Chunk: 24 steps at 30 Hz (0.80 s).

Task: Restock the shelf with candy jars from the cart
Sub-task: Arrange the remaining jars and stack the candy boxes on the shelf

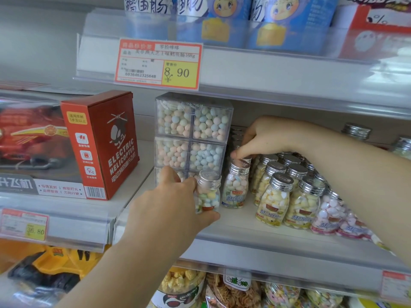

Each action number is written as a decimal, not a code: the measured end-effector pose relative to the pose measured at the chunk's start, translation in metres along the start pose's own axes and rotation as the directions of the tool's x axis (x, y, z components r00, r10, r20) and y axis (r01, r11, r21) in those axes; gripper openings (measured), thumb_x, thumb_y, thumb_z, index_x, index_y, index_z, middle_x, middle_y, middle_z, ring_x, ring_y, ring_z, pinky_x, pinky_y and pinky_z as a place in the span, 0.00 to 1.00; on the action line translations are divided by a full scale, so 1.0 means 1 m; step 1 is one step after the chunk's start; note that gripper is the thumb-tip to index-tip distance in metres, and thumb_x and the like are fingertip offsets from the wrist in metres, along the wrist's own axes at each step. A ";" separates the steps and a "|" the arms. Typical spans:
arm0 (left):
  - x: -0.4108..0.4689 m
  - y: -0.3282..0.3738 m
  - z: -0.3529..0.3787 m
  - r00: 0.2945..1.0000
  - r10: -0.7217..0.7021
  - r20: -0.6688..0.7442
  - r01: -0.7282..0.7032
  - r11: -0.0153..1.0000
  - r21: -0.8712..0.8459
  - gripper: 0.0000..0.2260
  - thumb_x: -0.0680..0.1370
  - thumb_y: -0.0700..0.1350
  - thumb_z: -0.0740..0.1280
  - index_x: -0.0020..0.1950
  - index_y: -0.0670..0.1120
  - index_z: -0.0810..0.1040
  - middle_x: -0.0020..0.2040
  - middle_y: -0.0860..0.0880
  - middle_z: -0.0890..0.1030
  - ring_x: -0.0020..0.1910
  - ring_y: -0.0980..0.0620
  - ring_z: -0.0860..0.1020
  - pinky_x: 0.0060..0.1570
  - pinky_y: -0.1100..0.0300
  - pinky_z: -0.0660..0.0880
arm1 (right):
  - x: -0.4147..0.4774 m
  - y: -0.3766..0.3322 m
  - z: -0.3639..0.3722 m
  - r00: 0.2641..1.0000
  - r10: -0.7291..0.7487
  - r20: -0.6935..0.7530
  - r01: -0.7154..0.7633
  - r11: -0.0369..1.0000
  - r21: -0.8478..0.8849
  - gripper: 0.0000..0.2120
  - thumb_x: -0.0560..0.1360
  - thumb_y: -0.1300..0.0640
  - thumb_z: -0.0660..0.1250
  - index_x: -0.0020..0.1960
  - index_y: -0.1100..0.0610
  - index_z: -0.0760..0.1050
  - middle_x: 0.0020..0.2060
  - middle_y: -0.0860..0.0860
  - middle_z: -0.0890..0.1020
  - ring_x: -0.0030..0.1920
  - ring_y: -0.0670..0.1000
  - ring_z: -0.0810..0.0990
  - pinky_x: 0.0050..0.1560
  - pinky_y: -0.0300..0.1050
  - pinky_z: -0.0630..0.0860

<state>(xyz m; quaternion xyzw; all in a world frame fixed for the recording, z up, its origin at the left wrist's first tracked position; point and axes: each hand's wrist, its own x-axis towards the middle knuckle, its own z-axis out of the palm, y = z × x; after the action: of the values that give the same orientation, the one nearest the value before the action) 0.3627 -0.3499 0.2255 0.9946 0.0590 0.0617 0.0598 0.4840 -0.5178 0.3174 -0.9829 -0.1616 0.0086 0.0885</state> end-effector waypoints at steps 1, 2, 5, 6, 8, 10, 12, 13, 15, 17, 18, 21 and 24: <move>0.000 0.000 0.000 1.000 0.000 -0.002 0.000 1.000 0.000 0.31 0.72 0.75 0.59 0.66 0.57 0.67 0.64 0.54 0.63 0.42 0.50 0.73 0.39 0.59 0.72 | -0.001 0.000 0.000 1.000 -0.002 0.030 0.002 1.000 -0.004 0.19 0.69 0.38 0.73 0.46 0.55 0.84 0.37 0.47 0.85 0.40 0.47 0.80 0.41 0.39 0.74; 0.000 0.000 0.000 1.000 0.002 -0.005 -0.002 1.000 0.000 0.31 0.71 0.75 0.59 0.66 0.57 0.67 0.64 0.54 0.64 0.43 0.50 0.75 0.39 0.59 0.72 | -0.002 -0.001 0.000 0.999 -0.003 0.041 0.003 1.000 -0.006 0.18 0.70 0.39 0.73 0.46 0.55 0.84 0.34 0.46 0.84 0.38 0.47 0.79 0.40 0.39 0.72; 0.001 0.000 0.001 1.000 0.005 -0.012 -0.005 1.000 -0.011 0.31 0.71 0.75 0.59 0.66 0.57 0.67 0.64 0.54 0.64 0.44 0.50 0.76 0.40 0.58 0.74 | 0.002 -0.002 0.000 1.000 -0.006 -0.012 0.006 1.000 -0.024 0.18 0.69 0.39 0.74 0.43 0.54 0.84 0.30 0.45 0.82 0.38 0.48 0.79 0.44 0.42 0.74; 0.001 0.000 0.001 1.000 0.006 -0.015 -0.006 1.000 -0.017 0.31 0.71 0.75 0.59 0.66 0.56 0.68 0.64 0.54 0.64 0.44 0.50 0.76 0.41 0.57 0.76 | 0.004 -0.002 0.002 0.999 0.001 -0.044 -0.002 0.999 -0.034 0.19 0.68 0.38 0.74 0.43 0.54 0.84 0.33 0.47 0.82 0.41 0.49 0.80 0.49 0.45 0.75; 0.001 -0.001 0.001 1.000 0.007 -0.021 -0.008 1.000 -0.023 0.31 0.71 0.75 0.60 0.65 0.56 0.68 0.63 0.53 0.64 0.46 0.50 0.78 0.42 0.57 0.77 | 0.010 -0.003 0.007 0.995 0.028 -0.093 -0.033 0.998 -0.052 0.21 0.67 0.35 0.73 0.44 0.54 0.84 0.39 0.49 0.83 0.45 0.51 0.80 0.56 0.50 0.76; 0.000 -0.001 0.002 1.000 0.008 -0.026 -0.009 1.000 -0.022 0.31 0.71 0.75 0.59 0.65 0.56 0.68 0.63 0.53 0.64 0.47 0.49 0.79 0.42 0.56 0.77 | 0.014 -0.004 0.010 0.992 0.046 -0.118 -0.055 0.996 -0.073 0.23 0.66 0.33 0.72 0.44 0.53 0.84 0.43 0.49 0.84 0.48 0.52 0.79 0.60 0.53 0.74; 0.000 -0.001 0.002 0.999 0.008 -0.031 -0.009 1.000 -0.021 0.31 0.71 0.75 0.59 0.65 0.56 0.68 0.63 0.53 0.64 0.48 0.49 0.79 0.43 0.55 0.78 | 0.015 -0.004 0.010 0.992 0.051 -0.112 -0.061 0.994 -0.091 0.23 0.66 0.32 0.71 0.46 0.52 0.84 0.46 0.49 0.84 0.50 0.52 0.79 0.61 0.55 0.73; 0.000 -0.001 0.002 0.999 0.008 -0.033 -0.009 1.000 -0.020 0.31 0.71 0.75 0.59 0.65 0.56 0.68 0.63 0.53 0.64 0.48 0.49 0.79 0.43 0.55 0.78 | 0.013 -0.003 0.009 0.993 0.051 -0.106 -0.062 0.993 -0.101 0.23 0.66 0.32 0.71 0.47 0.51 0.84 0.46 0.48 0.84 0.51 0.52 0.79 0.62 0.56 0.72; 0.000 -0.001 0.002 0.999 0.009 -0.032 -0.010 1.000 -0.020 0.31 0.71 0.75 0.59 0.65 0.56 0.68 0.63 0.53 0.64 0.48 0.49 0.79 0.43 0.56 0.78 | 0.008 -0.003 0.006 0.992 0.036 -0.124 -0.049 0.993 -0.104 0.23 0.67 0.31 0.70 0.47 0.50 0.83 0.47 0.47 0.83 0.51 0.52 0.78 0.62 0.55 0.70; 0.000 -0.001 0.002 1.000 0.008 -0.030 -0.009 1.000 -0.017 0.31 0.71 0.75 0.59 0.65 0.56 0.68 0.63 0.53 0.64 0.48 0.49 0.79 0.42 0.57 0.77 | -0.001 -0.003 0.000 0.986 -0.001 -0.169 -0.008 0.999 -0.054 0.21 0.67 0.32 0.71 0.48 0.48 0.83 0.47 0.46 0.83 0.50 0.50 0.79 0.53 0.46 0.72; 0.000 0.000 0.002 1.000 0.008 -0.029 -0.008 1.000 -0.017 0.31 0.71 0.75 0.59 0.65 0.56 0.68 0.63 0.53 0.64 0.48 0.49 0.79 0.41 0.57 0.76 | -0.007 -0.004 -0.003 0.984 -0.032 -0.174 0.029 0.999 -0.023 0.20 0.68 0.33 0.71 0.49 0.48 0.82 0.47 0.45 0.83 0.49 0.48 0.79 0.48 0.43 0.73; 0.000 -0.001 0.002 1.000 0.006 -0.025 -0.006 1.000 -0.021 0.31 0.71 0.75 0.60 0.65 0.56 0.68 0.63 0.53 0.64 0.49 0.49 0.79 0.42 0.57 0.76 | -0.025 -0.009 -0.010 0.990 -0.136 -0.042 0.135 0.991 -0.021 0.18 0.68 0.37 0.74 0.50 0.48 0.82 0.45 0.43 0.83 0.46 0.44 0.80 0.51 0.43 0.78; 0.000 0.000 0.001 1.000 0.007 -0.021 -0.008 1.000 -0.019 0.31 0.71 0.75 0.60 0.66 0.56 0.68 0.63 0.53 0.64 0.49 0.49 0.79 0.42 0.57 0.77 | -0.034 -0.011 -0.004 0.985 -0.143 0.098 0.150 0.986 -0.074 0.16 0.67 0.41 0.77 0.50 0.48 0.82 0.41 0.42 0.83 0.42 0.42 0.80 0.47 0.42 0.78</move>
<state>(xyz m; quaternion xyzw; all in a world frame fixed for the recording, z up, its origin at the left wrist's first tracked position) 0.3625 -0.3500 0.2247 0.9934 0.0553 0.0730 0.0685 0.4488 -0.5189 0.3234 -0.9696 -0.2376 0.0407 0.0415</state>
